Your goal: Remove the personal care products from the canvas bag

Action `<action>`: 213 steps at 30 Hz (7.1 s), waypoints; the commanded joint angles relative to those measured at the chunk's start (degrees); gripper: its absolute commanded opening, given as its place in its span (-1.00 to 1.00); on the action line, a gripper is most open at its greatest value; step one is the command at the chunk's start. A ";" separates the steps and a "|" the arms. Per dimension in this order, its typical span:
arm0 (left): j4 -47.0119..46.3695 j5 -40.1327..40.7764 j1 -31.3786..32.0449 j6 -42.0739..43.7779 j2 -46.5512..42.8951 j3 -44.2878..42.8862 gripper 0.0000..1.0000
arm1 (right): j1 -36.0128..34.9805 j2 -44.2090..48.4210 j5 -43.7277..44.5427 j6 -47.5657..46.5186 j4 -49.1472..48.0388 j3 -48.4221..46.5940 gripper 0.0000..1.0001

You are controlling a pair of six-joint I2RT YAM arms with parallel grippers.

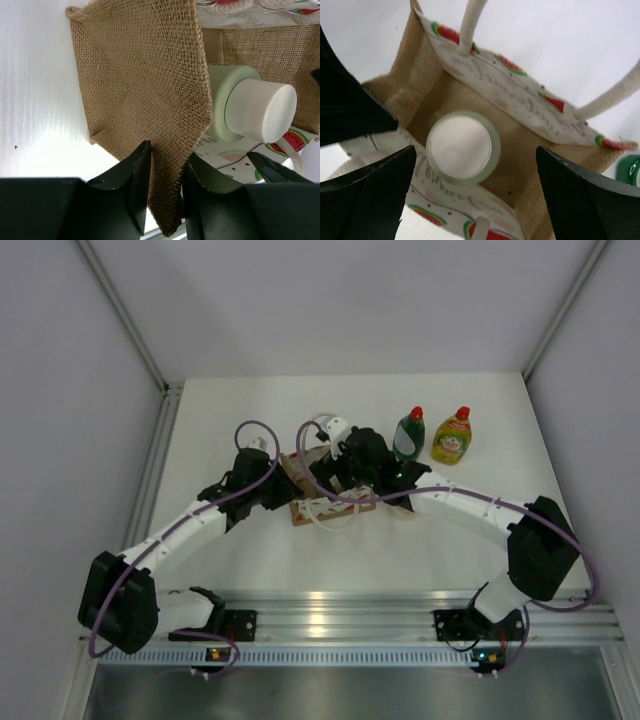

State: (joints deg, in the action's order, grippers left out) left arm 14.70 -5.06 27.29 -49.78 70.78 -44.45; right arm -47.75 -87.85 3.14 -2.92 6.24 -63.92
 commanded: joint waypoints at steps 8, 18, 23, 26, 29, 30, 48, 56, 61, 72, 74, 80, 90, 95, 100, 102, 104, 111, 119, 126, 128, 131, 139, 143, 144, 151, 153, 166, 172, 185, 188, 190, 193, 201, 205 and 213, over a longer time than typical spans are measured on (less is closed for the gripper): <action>-1.87 1.28 0.57 -2.34 -1.44 2.96 -0.32 | -1.21 -11.28 2.75 4.94 18.53 -18.42 0.99; -1.95 1.98 0.57 -2.78 -1.97 2.35 -0.31 | -2.44 -18.75 4.86 6.96 24.34 -23.44 0.99; -1.95 2.16 0.57 -2.96 -2.05 2.26 -0.31 | -2.61 -21.74 5.48 7.14 25.58 -24.76 0.92; -1.87 2.07 0.57 -2.78 -1.88 2.00 -0.31 | -2.61 -23.15 5.47 7.05 25.58 -25.20 0.80; -1.87 1.90 0.57 -2.60 -1.88 1.82 -0.31 | -2.53 -23.85 5.57 7.14 25.58 -25.55 0.41; -1.78 1.90 0.66 -2.52 -1.96 1.73 -0.30 | -2.53 -23.77 5.48 7.05 25.58 -25.64 0.35; -1.95 2.42 0.57 -2.87 -2.40 1.91 -0.12 | -1.21 -19.29 4.34 3.89 25.31 -30.82 -1.00; -1.87 3.21 0.57 -2.87 -3.19 1.99 0.04 | 0.46 -16.48 2.49 3.45 25.31 -33.11 -1.00; -1.87 3.30 0.57 -2.87 -3.28 1.99 0.20 | 1.16 -13.84 2.22 3.44 25.49 -32.85 -1.00; -1.87 3.83 0.57 -3.04 -3.55 2.08 0.54 | 1.60 -5.41 3.45 0.90 27.95 -32.94 -1.00; -1.78 3.83 0.66 -2.96 -3.63 2.08 0.57 | 1.78 -2.95 3.63 0.81 27.95 -32.58 -1.00; -1.78 3.74 0.66 -2.87 -4.07 1.64 0.66 | 2.83 5.13 6.26 1.07 27.42 -31.18 -1.00; -1.78 3.39 0.66 -0.06 -6.45 -1.42 0.87 | 11.70 18.50 10.93 2.48 24.61 -23.28 -1.00; -1.69 1.63 0.57 1.52 -7.76 -3.19 0.96 | 21.80 24.83 11.19 5.73 22.94 -12.65 -1.00; 1.99 3.12 0.57 3.45 -10.84 -5.47 0.96 | 30.15 28.52 11.71 7.66 22.32 -3.59 -1.00; 4.71 6.70 0.57 4.25 -13.37 -6.09 0.96 | 32.35 30.28 11.72 8.97 21.36 0.35 -1.00; 6.82 8.65 0.57 5.92 -15.23 -7.23 0.96 | 35.26 30.64 10.06 9.86 20.48 2.56 -1.00; 18.25 15.78 0.66 10.57 -20.94 -12.41 0.96 | 37.90 27.74 8.38 13.11 17.85 9.33 -1.00; 29.40 21.39 0.66 16.46 -27.80 -15.14 0.96 | 38.43 26.51 9.78 16.63 7.75 16.89 -1.00; 33.55 29.66 0.57 19.98 -30.43 -14.27 0.96 | 38.43 20.98 9.61 16.45 6.16 17.43 -1.00; 33.47 31.24 0.57 20.25 -31.14 -12.86 0.96 | 38.52 19.65 9.96 16.45 6.15 17.43 -1.00; 33.38 33.80 0.57 20.42 -31.32 -11.19 0.96 | 38.43 18.77 10.13 16.45 5.98 17.78 -0.99; 33.47 32.39 0.57 20.86 -29.47 -11.36 0.96 | 38.43 20.26 10.05 16.37 6.15 18.39 0.20; 33.47 32.66 0.57 20.69 -30.09 -11.36 0.96 | 38.43 22.02 10.22 15.40 7.47 17.78 0.46; 33.47 32.66 0.57 20.69 -30.00 -11.36 0.96 | 38.43 22.55 10.14 15.22 7.82 17.60 0.71; 33.47 33.27 0.66 20.69 -29.91 -11.89 0.96 | 38.43 25.71 9.87 13.99 11.16 16.20 0.99; 33.47 33.88 0.66 20.95 -29.83 -12.15 0.96 | 38.43 27.98 8.38 13.55 12.91 15.49 0.99; 33.29 42.14 0.40 19.63 -27.28 -14.09 0.96 | 38.17 46.80 6.01 10.30 28.10 7.15 0.99; 33.20 42.41 0.40 20.51 -29.65 -14.53 0.96 | 37.29 54.80 5.22 10.12 32.87 5.03 0.99; 33.55 39.52 0.48 26.84 -40.80 -15.23 0.96 | 27.45 67.71 18.13 9.16 37.53 8.11 0.99; 33.47 39.60 0.40 27.28 -44.23 -13.83 0.96 | 26.31 69.13 19.89 9.24 38.50 8.63 0.99; 33.29 41.17 0.40 26.50 -45.64 -12.86 0.96 | 25.69 69.57 20.41 9.42 38.50 9.25 0.99; 32.68 42.67 0.40 25.52 -47.23 -10.41 0.96 | 25.69 69.31 20.77 9.42 38.58 9.34 0.99; 30.04 40.83 0.40 24.99 -46.71 -6.00 0.96 | 25.16 69.31 22.08 9.25 38.32 10.39 0.99; 29.51 40.48 0.40 24.99 -46.61 -5.74 0.96 | 24.89 68.87 22.00 9.77 38.32 10.83 0.99; 29.25 39.78 0.49 25.35 -47.31 -5.12 0.96 | 24.54 68.52 21.47 9.16 38.23 10.92 0.99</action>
